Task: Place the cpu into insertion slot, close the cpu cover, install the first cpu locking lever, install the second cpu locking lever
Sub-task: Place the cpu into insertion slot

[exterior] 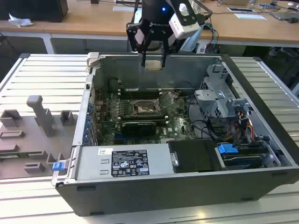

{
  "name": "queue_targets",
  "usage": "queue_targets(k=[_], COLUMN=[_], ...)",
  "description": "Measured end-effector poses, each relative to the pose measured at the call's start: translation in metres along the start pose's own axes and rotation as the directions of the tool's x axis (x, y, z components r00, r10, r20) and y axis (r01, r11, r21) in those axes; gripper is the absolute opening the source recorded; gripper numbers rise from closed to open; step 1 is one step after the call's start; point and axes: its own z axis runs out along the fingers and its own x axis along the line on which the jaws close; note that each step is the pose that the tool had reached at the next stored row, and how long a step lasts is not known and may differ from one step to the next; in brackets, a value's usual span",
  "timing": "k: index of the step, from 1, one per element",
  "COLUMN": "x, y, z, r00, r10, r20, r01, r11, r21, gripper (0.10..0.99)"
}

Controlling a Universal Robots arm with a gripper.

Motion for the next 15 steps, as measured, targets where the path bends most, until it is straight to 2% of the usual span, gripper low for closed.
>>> queue_targets(k=[15], x=[0.0001], y=[0.0001], z=[0.0003], r00=[0.9968], r10=[0.08], r20=[0.0071], r01=[-0.08], r11=[0.9968], r21=[-0.002], gripper=[0.533])
